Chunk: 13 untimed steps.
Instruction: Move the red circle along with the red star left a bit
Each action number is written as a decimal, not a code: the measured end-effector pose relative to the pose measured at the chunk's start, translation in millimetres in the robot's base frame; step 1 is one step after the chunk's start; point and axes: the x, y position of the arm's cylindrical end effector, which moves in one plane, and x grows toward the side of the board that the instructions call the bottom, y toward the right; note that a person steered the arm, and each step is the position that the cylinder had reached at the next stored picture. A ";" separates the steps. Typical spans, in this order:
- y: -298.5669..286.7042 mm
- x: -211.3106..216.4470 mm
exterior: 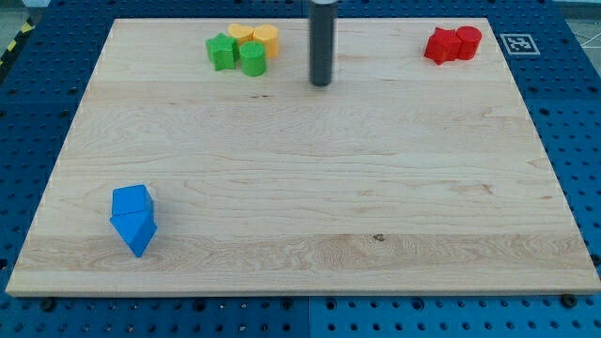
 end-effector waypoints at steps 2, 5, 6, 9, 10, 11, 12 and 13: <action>76.1 -5.0; 240.3 -28.3; 276.2 -52.2; 220.9 -76.7; 207.3 -65.2; 178.7 -60.5; 149.8 -67.9; 138.1 -89.6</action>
